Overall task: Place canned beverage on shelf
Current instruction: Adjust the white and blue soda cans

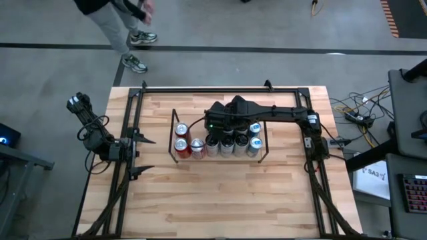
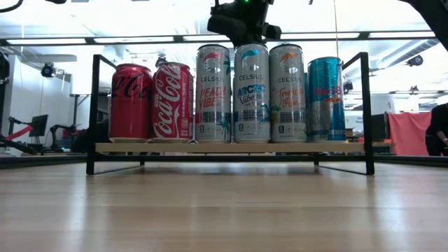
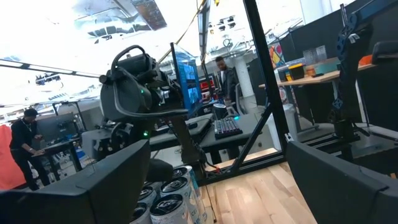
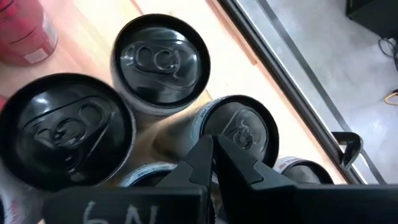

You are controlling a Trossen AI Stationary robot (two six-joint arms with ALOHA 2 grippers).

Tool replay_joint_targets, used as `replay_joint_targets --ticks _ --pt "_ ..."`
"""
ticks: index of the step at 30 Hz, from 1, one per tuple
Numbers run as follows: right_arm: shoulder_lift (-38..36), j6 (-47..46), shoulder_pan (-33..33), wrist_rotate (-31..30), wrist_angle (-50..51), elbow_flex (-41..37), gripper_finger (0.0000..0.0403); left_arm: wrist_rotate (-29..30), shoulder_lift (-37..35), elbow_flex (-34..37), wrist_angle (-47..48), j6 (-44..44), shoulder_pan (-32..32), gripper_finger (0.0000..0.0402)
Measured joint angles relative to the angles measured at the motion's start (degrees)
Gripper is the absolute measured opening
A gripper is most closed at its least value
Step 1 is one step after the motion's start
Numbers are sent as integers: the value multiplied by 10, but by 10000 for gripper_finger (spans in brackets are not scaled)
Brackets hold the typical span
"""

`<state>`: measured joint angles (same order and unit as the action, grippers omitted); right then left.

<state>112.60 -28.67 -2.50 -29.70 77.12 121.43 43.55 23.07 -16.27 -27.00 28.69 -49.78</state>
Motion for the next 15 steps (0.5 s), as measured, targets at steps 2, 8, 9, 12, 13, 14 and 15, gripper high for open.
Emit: replay_joint_targets --ticks 2,8,9,12,13,14,15 --pt "0 0 0 -3 0 0 13 0 0 0 0 0 0 361" --pt "-8 2 -3 -3 0 0 13 0 0 0 0 0 0 361" --pt "-10 2 -3 -3 0 0 13 0 0 0 0 0 0 361" --pt "-15 1 -3 -8 1 0 13 0 0 0 0 0 0 361" --pt "-17 1 -3 -16 2 0 13 0 0 0 0 0 0 361" --pt "-18 1 -3 -22 3 0 13 0 0 0 0 0 0 361" --pt "-18 1 -3 -26 5 0 13 0 0 0 0 0 0 361"
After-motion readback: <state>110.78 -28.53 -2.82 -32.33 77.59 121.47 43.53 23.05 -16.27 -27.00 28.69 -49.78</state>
